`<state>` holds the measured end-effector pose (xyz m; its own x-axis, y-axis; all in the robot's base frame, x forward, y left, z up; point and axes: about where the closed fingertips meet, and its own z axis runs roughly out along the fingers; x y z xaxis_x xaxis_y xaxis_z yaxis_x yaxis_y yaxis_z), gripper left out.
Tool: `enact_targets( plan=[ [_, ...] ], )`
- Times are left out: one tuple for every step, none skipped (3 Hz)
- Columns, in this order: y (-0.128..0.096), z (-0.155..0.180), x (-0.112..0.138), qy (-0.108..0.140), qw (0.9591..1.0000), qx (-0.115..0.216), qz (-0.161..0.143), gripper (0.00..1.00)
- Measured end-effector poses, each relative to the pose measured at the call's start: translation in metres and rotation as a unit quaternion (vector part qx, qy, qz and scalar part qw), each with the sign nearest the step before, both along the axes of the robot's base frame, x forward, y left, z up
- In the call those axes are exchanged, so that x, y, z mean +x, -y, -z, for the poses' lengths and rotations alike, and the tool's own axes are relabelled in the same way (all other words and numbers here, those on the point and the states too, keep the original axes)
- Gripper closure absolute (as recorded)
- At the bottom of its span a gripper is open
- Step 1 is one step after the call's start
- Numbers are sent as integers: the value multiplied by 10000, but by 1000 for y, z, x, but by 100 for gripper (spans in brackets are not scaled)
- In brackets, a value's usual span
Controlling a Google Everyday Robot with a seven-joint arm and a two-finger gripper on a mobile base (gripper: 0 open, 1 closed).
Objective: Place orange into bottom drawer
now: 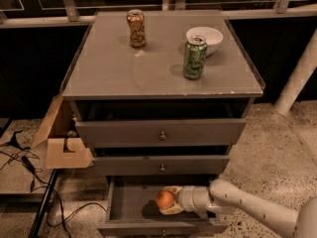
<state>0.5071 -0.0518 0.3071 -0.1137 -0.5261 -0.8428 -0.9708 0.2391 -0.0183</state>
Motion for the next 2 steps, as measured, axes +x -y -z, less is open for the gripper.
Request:
enact_targets(
  plan=[
    [-4, 51, 11, 100, 9998, 141, 66, 100],
    [-11, 96, 30, 189, 9992, 333, 100, 100]
  ],
)
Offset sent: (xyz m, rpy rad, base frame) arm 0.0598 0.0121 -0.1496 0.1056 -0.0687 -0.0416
